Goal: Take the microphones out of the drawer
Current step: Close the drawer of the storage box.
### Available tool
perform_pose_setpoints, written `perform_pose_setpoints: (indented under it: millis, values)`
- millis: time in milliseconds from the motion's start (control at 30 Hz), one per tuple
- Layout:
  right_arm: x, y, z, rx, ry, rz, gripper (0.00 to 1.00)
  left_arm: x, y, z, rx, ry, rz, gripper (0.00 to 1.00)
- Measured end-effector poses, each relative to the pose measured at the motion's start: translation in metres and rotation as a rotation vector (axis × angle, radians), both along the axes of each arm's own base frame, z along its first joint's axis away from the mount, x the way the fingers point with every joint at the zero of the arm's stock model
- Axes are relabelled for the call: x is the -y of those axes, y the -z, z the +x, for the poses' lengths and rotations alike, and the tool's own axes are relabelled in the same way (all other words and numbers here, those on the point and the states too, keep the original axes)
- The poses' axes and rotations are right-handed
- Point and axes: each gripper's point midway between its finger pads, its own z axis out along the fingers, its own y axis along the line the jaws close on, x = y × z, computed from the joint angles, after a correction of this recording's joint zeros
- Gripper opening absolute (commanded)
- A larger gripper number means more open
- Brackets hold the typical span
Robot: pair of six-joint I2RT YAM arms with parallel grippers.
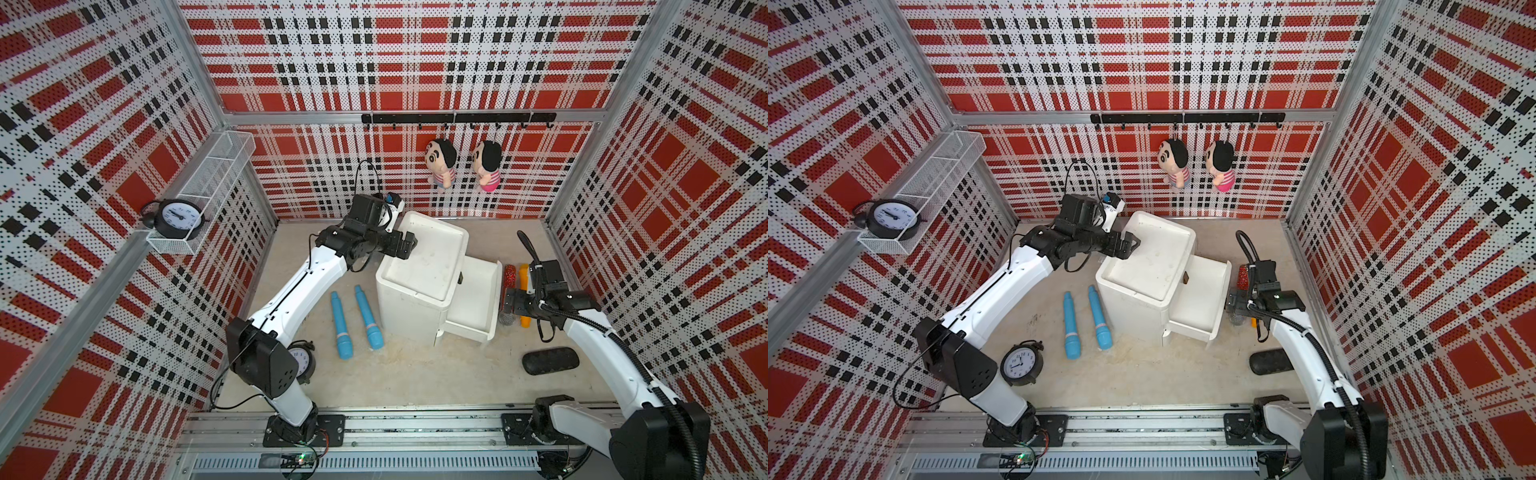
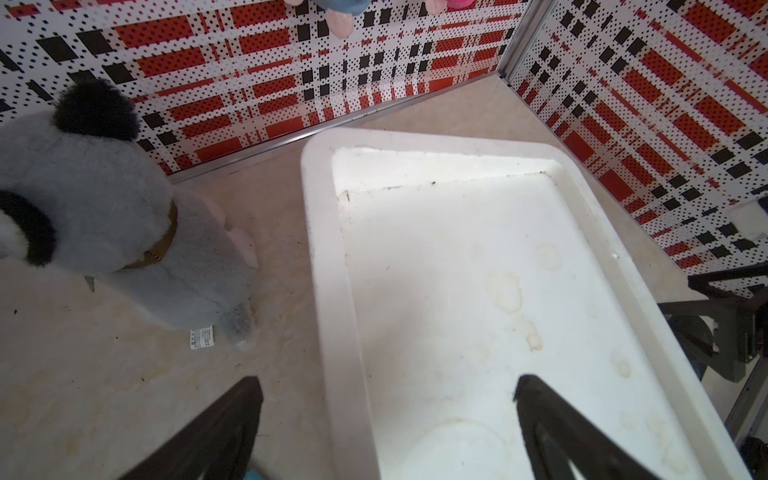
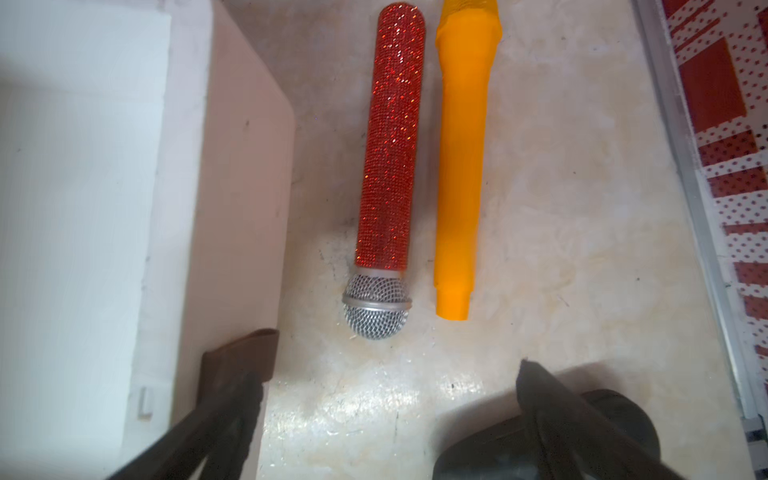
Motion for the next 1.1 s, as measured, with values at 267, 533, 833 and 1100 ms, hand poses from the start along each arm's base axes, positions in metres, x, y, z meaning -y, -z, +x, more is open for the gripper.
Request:
perform_pose_setpoints:
  millis: [267,533,833,1100]
  values:
    - [-0.023,0.011,-0.009,-0.015,-0.014,0.000,1.00,0.003,-0.001,-0.002,-0.004,0.016,-0.010,0.98]
    - [-0.033,0.030,-0.015,-0.012,-0.014,0.050,1.00,0.007,0.005,-0.003,-0.007,0.037,-0.011,0.98]
    - [-0.040,0.035,-0.005,0.015,-0.013,0.084,1.00,0.007,0.011,0.006,0.007,0.036,-0.006,0.98]
    - [-0.054,0.040,0.008,0.046,-0.042,0.127,1.00,0.006,0.014,0.013,0.017,0.030,-0.004,0.98]
